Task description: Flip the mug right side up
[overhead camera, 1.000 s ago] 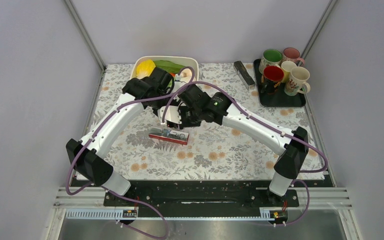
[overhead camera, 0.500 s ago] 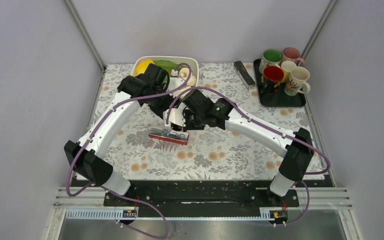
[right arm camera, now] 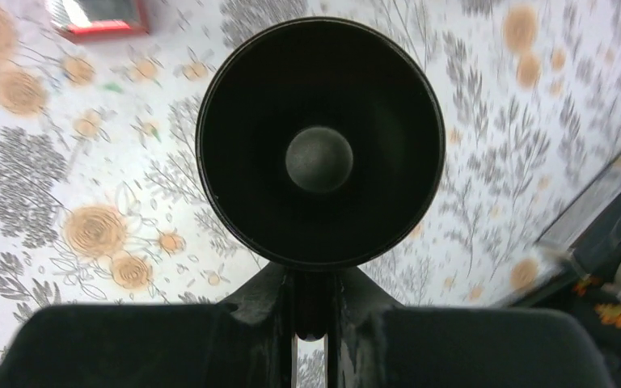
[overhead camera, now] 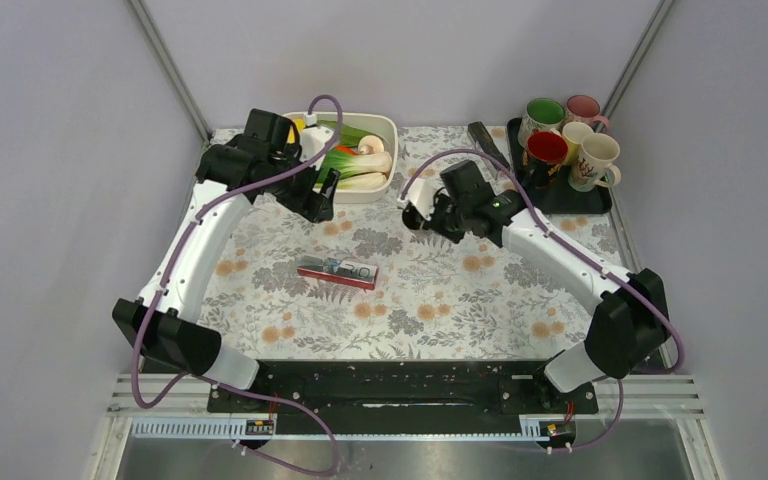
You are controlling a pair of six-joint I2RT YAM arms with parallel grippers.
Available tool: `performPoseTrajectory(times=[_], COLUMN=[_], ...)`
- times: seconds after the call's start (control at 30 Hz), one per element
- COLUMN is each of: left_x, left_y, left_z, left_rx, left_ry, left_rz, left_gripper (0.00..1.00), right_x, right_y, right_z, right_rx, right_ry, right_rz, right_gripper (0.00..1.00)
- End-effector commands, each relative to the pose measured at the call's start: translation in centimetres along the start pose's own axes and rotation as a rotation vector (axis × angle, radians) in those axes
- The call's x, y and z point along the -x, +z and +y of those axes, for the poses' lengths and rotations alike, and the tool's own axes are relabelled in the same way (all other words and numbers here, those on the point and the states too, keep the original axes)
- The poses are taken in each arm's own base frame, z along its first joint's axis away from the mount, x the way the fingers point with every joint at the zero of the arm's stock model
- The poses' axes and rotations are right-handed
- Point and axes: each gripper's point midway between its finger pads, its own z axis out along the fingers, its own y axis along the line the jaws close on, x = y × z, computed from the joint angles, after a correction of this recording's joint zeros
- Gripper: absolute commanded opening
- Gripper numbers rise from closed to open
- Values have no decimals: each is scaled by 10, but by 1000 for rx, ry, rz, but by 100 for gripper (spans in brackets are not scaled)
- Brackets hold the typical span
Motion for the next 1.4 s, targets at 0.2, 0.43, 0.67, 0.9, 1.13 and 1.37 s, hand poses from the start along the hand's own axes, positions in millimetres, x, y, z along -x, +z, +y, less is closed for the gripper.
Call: performPoseTrajectory(times=[0.2,0.43,0.67,0.9,1.13,1.37], left_x=[23,17,16,17,17,19], left_y=[-19,-13,-13,-16,-19,-23], left_z=[34,45,53,60,64,68], left_rx=[36,49,64,84,104,113], left_ry=[-50,-93,-97,-106,-110,-110], left_rz=[-165,-207,-214,-219,-225,-236], left_gripper=[87,89,89,95,98,99], right_x=[-68,-191,-264,-309,-327,-329], right_y=[-50,-91,-88,-70,-51,-44], right_z=[-131,-217,-249,-260,-266,-255], right_rx=[-396,-772,-828,-790,-719,-665], right_ry=[481,879,1010,1084,1068,1081], right_rz=[-81,-72,3,51,67,86], right_gripper=[0,0,0,0,0,8])
